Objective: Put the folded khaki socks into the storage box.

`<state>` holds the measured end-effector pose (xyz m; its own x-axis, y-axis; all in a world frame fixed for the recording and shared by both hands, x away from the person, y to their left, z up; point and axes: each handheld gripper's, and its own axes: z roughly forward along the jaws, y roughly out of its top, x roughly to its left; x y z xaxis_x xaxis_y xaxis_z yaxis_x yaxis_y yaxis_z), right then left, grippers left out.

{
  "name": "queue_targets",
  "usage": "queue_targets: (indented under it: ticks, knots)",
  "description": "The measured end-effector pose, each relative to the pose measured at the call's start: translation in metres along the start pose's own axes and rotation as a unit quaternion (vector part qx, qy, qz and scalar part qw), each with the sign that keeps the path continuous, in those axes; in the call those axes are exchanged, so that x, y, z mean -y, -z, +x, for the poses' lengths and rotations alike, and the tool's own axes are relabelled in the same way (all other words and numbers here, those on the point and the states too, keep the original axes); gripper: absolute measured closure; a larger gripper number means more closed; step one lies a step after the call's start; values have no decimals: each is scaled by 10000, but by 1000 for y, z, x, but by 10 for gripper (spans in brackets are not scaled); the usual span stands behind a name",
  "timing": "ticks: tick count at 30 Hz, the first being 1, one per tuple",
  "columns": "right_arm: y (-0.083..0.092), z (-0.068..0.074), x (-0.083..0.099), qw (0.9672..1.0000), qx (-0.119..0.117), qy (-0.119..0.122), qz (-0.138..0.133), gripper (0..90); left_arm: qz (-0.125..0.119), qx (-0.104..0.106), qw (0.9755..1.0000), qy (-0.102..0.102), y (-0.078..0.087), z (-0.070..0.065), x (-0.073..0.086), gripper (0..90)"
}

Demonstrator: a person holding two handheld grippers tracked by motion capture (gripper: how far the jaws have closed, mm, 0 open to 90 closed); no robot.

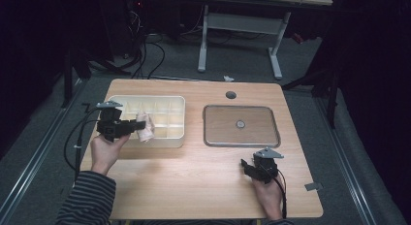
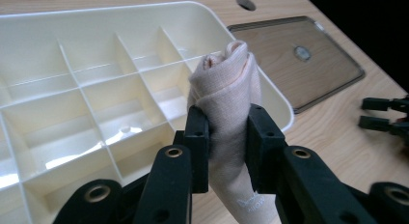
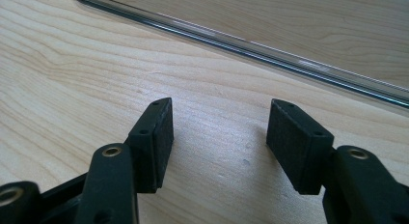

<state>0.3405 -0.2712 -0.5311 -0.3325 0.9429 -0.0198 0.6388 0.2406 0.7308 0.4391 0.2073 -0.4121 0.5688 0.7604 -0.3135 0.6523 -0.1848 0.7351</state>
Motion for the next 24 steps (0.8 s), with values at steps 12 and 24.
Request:
queue_targets:
  ticks: [12,24]
  knots:
    - [0,0,0,10000,2,-5,1,426,185,-21,9998,59,-19,8,-8,739]
    - [0,0,0,10000,1,-3,2,426,443,-51,9989,156,-34,19,-6,739]
